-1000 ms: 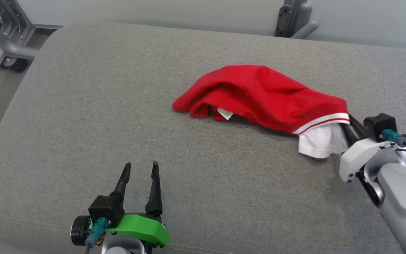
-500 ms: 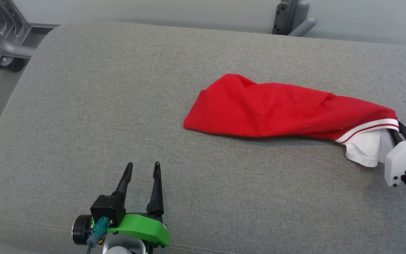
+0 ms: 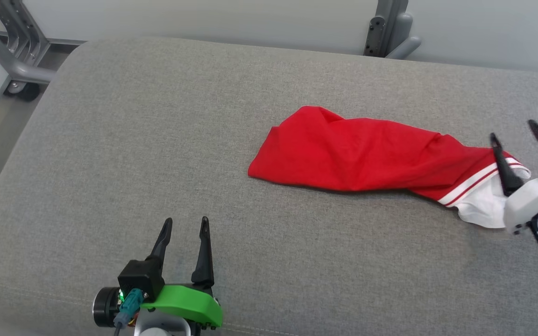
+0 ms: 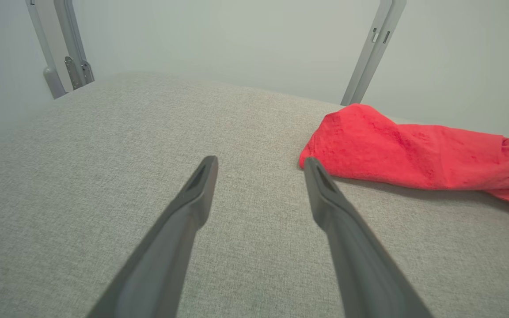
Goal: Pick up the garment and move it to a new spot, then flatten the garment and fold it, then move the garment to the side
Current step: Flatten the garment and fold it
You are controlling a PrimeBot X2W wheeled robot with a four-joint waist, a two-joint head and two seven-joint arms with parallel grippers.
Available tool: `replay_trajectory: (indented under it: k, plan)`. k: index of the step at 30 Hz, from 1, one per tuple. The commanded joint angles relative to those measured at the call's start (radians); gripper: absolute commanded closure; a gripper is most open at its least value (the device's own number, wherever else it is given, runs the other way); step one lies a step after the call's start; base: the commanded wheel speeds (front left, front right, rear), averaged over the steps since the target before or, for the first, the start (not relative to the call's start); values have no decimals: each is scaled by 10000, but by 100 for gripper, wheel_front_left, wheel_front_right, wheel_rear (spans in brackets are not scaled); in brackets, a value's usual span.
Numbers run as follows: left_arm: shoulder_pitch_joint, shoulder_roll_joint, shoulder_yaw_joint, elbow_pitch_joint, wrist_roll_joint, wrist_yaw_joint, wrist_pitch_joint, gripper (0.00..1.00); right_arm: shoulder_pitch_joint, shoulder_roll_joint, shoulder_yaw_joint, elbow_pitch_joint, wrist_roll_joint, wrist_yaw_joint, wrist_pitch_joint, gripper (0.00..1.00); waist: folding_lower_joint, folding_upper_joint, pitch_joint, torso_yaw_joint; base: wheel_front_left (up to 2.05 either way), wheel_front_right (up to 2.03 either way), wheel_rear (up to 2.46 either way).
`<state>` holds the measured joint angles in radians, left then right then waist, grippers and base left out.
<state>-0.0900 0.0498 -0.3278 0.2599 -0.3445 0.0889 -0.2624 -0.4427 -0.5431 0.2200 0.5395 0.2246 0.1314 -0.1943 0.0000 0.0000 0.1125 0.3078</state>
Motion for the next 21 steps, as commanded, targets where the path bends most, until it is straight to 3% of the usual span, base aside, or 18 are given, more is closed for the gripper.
replay_trajectory:
  k: [1,5,8,16,21]
  plan:
    - [95,15,3,-3,106,-8,-29,0,281,213,207,-309,-118,-14,-68,0,0,0,-82,4,0,0,0]
    - [43,15,-126,-37,109,-85,-29,0,392,432,1305,-1172,-116,-15,-6,0,0,0,-30,161,0,0,0]
    - [-102,15,-203,-66,86,-96,-29,0,80,452,2495,-1147,-390,-15,69,0,0,0,157,383,0,0,0]
    - [-265,15,-406,-117,-199,4,-28,0,-1292,352,5438,534,-861,-17,-128,0,0,0,633,1107,0,0,0]
    - [-364,14,-567,-194,-345,69,-29,0,-2282,446,6689,1722,-1353,-17,-372,0,0,0,892,1398,0,0,0]
